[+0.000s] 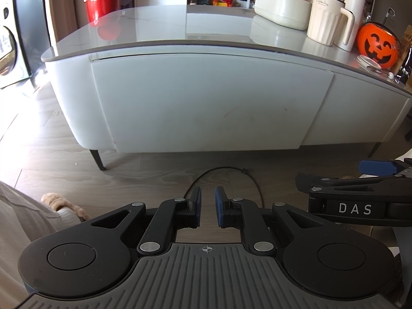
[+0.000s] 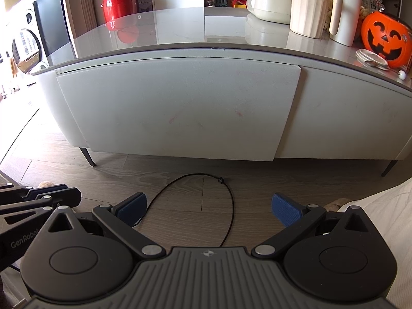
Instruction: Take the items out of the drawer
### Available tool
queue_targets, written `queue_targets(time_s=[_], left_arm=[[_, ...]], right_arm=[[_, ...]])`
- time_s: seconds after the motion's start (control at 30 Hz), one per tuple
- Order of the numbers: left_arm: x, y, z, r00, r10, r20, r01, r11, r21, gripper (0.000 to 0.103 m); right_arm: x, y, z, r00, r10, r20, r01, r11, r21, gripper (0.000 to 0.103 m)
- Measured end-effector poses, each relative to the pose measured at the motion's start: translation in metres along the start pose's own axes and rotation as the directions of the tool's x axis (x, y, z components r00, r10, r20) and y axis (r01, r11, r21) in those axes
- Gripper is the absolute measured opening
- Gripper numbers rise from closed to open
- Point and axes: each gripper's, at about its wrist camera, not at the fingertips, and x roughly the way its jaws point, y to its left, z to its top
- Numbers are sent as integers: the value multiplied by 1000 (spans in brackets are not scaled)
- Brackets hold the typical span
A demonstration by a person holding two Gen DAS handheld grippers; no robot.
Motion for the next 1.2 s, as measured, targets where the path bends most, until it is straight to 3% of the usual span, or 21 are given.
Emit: queue_targets(time_s=[0.37, 0.63, 0.77, 0.9, 0.97, 1.03, 1.1, 1.2], left_arm=[[-2, 12, 15, 999, -35, 23, 36, 998, -49, 14], [13, 50, 69, 993, -58, 100, 58, 998, 6, 16], [29, 94, 114, 994, -88, 62, 85, 995, 54, 16], [43, 133, 145, 996, -80, 32, 76, 991, 111, 16], [50, 149, 149, 996, -65, 53, 60, 995, 79, 16], [61, 170, 146, 994, -92, 64, 95, 995, -41, 17], [69, 186, 143, 994, -104, 20, 106, 983, -147, 17], [64, 192, 140, 995, -91, 51, 97, 984, -149, 17]], right_arm=[[-6, -11, 16, 995, 94, -15, -93, 995, 28, 103], [23, -34, 53, 998, 46, -50, -47, 999, -5, 103], [44, -51, 82, 996, 34, -79, -37, 999, -40, 103], [66, -64, 109, 996, 19, -85, -34, 984, -177, 103], [79, -68, 120, 997, 7, -75, -26, 968, -248, 103], [89, -76, 129, 999, 7, -50, -20, 962, -271, 103], [99, -87, 134, 1000, -4, -17, -1, 966, -257, 103], [105, -97, 133, 1000, -14, -14, 11, 981, -195, 103]])
